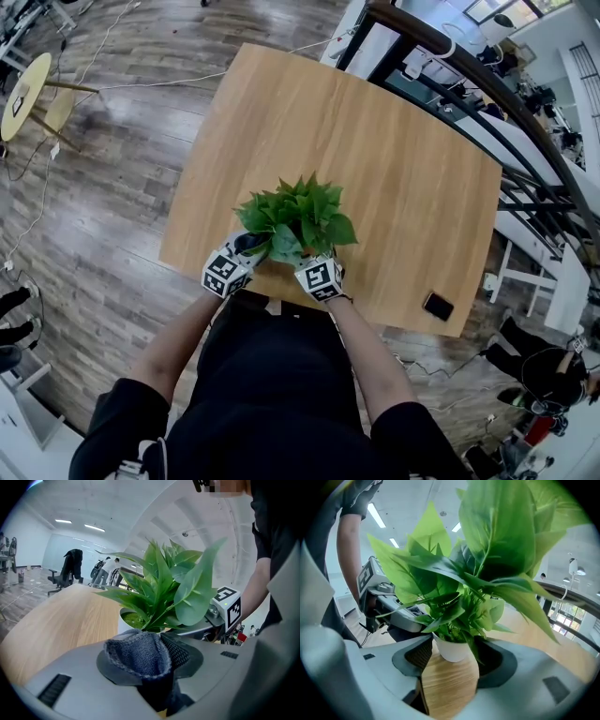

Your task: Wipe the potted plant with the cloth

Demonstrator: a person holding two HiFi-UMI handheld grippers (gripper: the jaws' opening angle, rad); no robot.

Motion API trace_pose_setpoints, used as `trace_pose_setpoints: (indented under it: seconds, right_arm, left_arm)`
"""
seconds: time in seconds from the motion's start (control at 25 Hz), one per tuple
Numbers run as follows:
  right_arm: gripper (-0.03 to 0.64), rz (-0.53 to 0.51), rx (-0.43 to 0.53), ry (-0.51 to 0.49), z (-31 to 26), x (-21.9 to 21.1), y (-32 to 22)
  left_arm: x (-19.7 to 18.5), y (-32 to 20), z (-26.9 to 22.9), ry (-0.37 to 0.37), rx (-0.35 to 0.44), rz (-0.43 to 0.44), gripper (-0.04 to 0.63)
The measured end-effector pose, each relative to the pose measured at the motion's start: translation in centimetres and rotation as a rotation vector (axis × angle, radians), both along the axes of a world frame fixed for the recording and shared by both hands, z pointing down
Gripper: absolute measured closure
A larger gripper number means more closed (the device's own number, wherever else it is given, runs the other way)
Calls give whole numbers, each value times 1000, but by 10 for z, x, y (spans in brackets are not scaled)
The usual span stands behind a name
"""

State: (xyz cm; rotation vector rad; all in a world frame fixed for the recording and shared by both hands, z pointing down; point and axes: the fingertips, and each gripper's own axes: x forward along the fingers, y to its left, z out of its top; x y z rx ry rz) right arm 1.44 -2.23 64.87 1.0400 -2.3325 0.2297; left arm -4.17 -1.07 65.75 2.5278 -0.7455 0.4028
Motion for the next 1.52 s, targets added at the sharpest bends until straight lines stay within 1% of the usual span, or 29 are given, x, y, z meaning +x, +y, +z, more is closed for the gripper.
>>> trace_pose_setpoints:
  seconds: [0.16, 0.24, 0.28, 0.36, 0.44, 0.48, 0.64, 0.68, 0.84, 0.96, 1.04, 1.12, 1.2, 1.28, 1.32, 1.36, 1.44, 1.52]
  right_arm:
    - [344, -65, -2, 2, -2, -12, 16]
    - [344, -102, -2, -2, -3, -15, 27]
    - [344, -99, -9, -5, -2, -14, 30]
    - [344, -38, -26, -15, 1, -4, 27]
    - [344, 28, -23, -13, 3, 8, 20]
    - [344, 38, -16, -6, 3, 11, 17]
    - [344, -19, -2, 9, 1, -1, 11]
    - [344, -19, -3, 8, 0, -3, 9]
    - [344, 42, -9, -14, -2, 0, 3]
    - [344, 47, -14, -21, 0, -4, 5]
    - [344, 30, -14, -14, 0, -8, 7]
    - [344, -10, -12, -3, 0, -13, 12]
    - [344, -86, 1, 22, 3, -23, 22]
    - [344, -164, 26, 57, 2, -34, 34]
    - [344, -176, 28, 63, 2, -35, 37]
    - [344, -160, 15, 55, 4, -33, 37]
    - [344, -79, -26, 26, 8, -20, 30]
    - [344, -17, -37, 20, 10, -4, 19]
  left_arm:
    - [-10, -11, 0, -5, -2, -35, 453]
    - [-9, -16, -2, -20, 18, -27, 453]
    - [-7, -17, -3, -31, 31, -13, 453]
    - [-5, -20, -4, -44, 45, 9, 453]
    - [-5, -21, -4, -45, 45, 8, 453]
    - [-5, -21, -4, -45, 43, 4, 453]
    - [-4, -18, -3, -44, 33, -5, 453]
    - [-4, -18, -3, -43, 28, -8, 453]
    - [3, -14, -5, -36, 18, -2, 453]
    - [8, -2, -5, -31, 17, 18, 453]
    - [9, 2, -6, -24, 15, 17, 453]
    - [6, -1, -6, -11, 8, -16, 453]
    - [3, -6, -6, -4, 4, -38, 453]
    - [2, -9, -5, -8, 9, -30, 453]
    - [1, -11, -5, -11, 12, -26, 453]
    - [-1, -13, -5, -12, 12, -28, 453]
    - [-5, -16, -5, -11, 9, -42, 453]
    - [-9, -18, -4, -11, 6, -51, 453]
